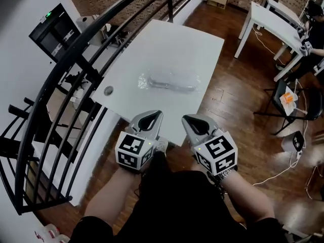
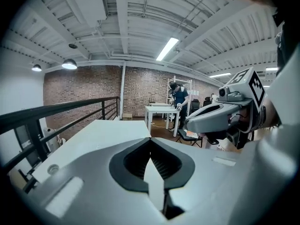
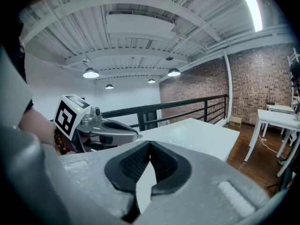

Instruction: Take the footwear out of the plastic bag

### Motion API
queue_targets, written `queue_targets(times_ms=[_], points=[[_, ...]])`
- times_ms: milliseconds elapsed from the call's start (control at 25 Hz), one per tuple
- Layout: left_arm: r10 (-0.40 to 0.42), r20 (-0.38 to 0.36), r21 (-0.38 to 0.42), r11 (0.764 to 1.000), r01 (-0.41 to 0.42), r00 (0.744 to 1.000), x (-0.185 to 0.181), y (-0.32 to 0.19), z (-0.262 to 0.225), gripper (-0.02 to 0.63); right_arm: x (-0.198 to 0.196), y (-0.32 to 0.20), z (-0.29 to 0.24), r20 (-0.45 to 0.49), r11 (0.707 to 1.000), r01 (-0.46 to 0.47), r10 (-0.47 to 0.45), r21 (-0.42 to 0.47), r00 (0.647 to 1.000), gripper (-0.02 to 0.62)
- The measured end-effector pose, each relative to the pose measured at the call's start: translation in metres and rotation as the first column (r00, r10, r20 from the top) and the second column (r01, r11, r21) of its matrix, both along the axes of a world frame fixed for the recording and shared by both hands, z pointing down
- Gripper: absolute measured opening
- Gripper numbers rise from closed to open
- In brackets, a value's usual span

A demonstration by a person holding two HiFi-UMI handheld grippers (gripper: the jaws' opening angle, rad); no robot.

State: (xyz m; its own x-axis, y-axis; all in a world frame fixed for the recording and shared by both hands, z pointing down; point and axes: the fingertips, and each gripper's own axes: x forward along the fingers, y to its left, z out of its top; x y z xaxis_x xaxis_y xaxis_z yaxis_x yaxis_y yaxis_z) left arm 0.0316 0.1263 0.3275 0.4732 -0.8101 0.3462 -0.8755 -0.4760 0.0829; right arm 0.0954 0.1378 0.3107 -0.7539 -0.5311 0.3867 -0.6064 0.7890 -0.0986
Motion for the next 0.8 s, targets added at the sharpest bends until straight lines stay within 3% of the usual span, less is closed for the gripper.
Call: queue_targets(times_ms=[480,680,800], points=[[-0.044,-0.002,-0.202,0.978,0.043,0.999,-0.129,-0.13,0.062,0.017,-0.095,-0.127,0.063,-0.122,0.98,-0.096,0.076,-0.174,0.99,-0.009],[-0.009,0.005,-0.28,0.96,0.01,1.0,-0.152,-0.167,0.094,0.017,-0.112,-0.165,0.095,-0.174,0.96,-0.15,0.11,-0.235,0.979,-0.009],[0.009,0.012,-0.323,0.946,-0.004,1.0,-0.157,-0.184,0.113,0.017,-0.118,-0.183,0.115,-0.19,0.944,-0.171,0.119,-0.284,0.975,0.028]])
